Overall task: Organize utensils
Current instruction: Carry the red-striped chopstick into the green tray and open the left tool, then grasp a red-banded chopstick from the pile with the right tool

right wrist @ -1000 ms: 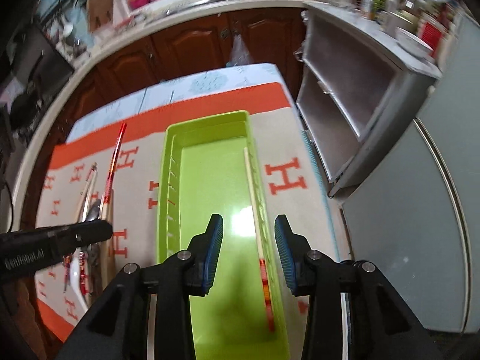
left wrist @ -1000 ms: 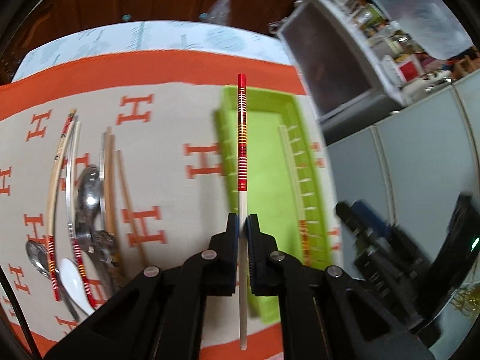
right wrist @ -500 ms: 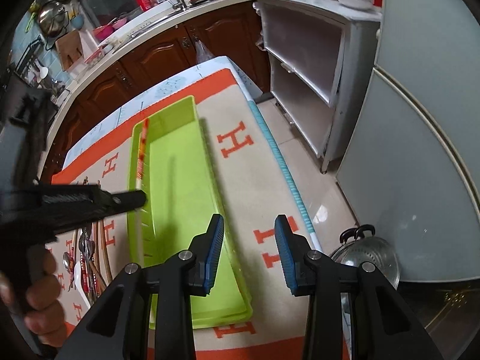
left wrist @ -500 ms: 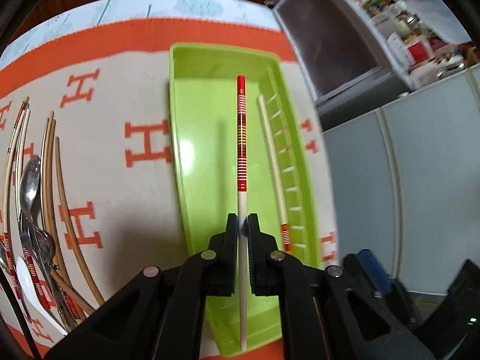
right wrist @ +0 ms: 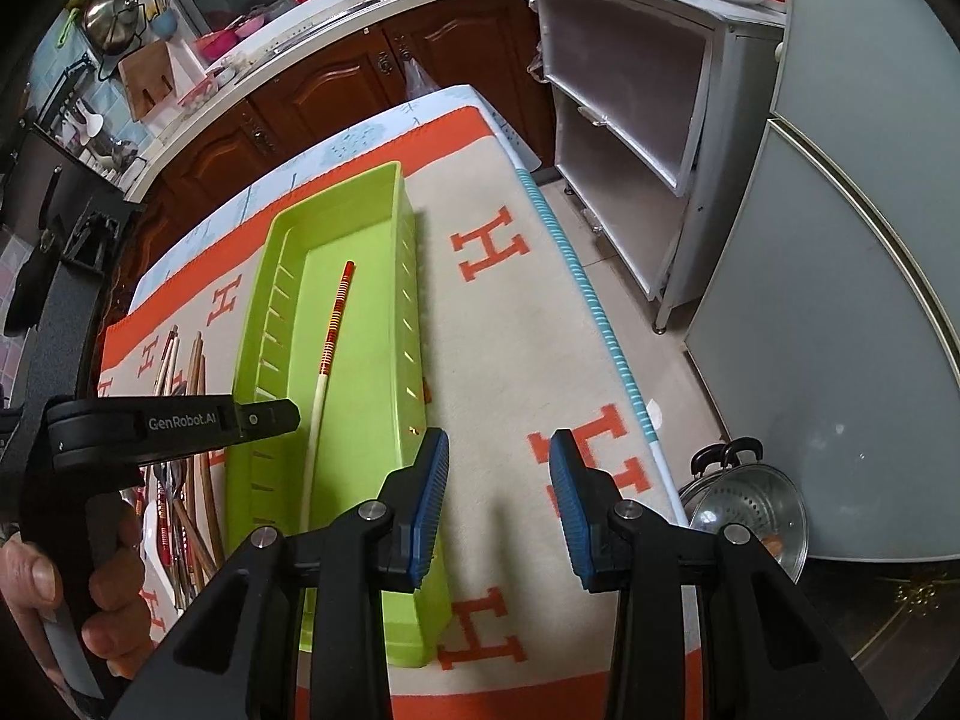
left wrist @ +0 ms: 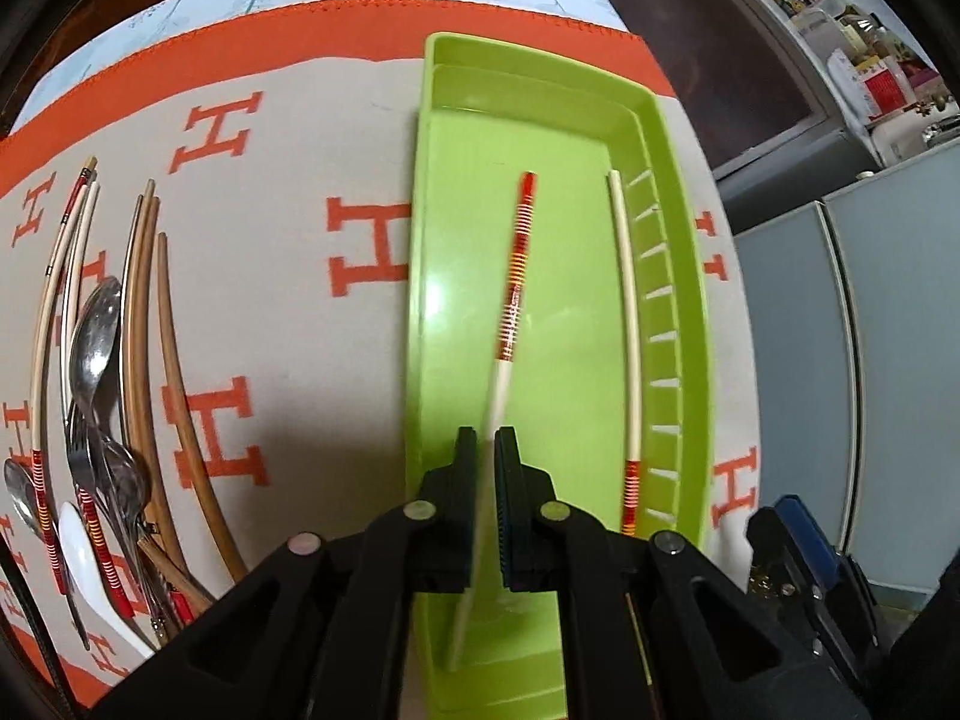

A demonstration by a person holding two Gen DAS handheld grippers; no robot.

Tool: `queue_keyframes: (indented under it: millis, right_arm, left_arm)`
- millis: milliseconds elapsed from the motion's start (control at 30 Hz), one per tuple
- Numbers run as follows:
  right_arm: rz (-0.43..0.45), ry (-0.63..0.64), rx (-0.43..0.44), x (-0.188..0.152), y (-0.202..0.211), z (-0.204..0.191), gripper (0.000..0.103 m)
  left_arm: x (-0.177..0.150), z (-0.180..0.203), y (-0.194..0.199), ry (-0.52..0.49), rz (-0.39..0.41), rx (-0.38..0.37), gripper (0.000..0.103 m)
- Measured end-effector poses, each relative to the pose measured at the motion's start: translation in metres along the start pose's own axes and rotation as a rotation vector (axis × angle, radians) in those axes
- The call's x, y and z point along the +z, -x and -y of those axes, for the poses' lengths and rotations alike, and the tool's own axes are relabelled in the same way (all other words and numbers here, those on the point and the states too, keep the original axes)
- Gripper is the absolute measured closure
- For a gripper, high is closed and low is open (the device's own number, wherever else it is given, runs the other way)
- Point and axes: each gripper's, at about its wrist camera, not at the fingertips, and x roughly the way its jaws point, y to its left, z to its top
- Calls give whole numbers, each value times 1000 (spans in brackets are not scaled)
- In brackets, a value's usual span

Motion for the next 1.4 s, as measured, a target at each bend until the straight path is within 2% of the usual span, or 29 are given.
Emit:
queue_keyframes:
  millis: [33,133,167,200,267,400,533,767,900,1067,1400]
  right_arm:
    - [-3,2,2,-1,0,-2,67]
    - [-6,10,18,-2,4,-8,67]
    - [-4,14,23,-3,7,-11,67]
    - [-1,17,29,-4,8,-14,67]
    - [1,25,41,-6,13,-19,67]
    - [7,59,56,-12,22,-35,67]
    - [12,106,69,-22,33,-55,67]
    - [11,202,119,-45,49,-97,67]
    - [3,253,159,-57,56,-126,67]
    - [-9,324,189,-69,60,-157,67]
    - [-65,422,300,-70,53,-237,68]
  left_arm:
    - [-3,1,3,-8,-3,-15,93]
    - [-14,3,20,-49,9,-33,73]
    - [-18,4,25,-63,24,-21,57]
    - [-24,5,34,-82,48,-30,49]
    - [-34,9,50,-120,85,-23,45]
    - [-50,4,77,-153,136,-28,44]
    - [-67,-12,97,-163,192,13,44]
    - [-105,-72,121,-135,289,105,44]
    - [-126,-110,135,-109,380,163,44]
    - [-145,-149,150,-88,477,197,44]
    - [-161,-205,169,-52,510,253,44]
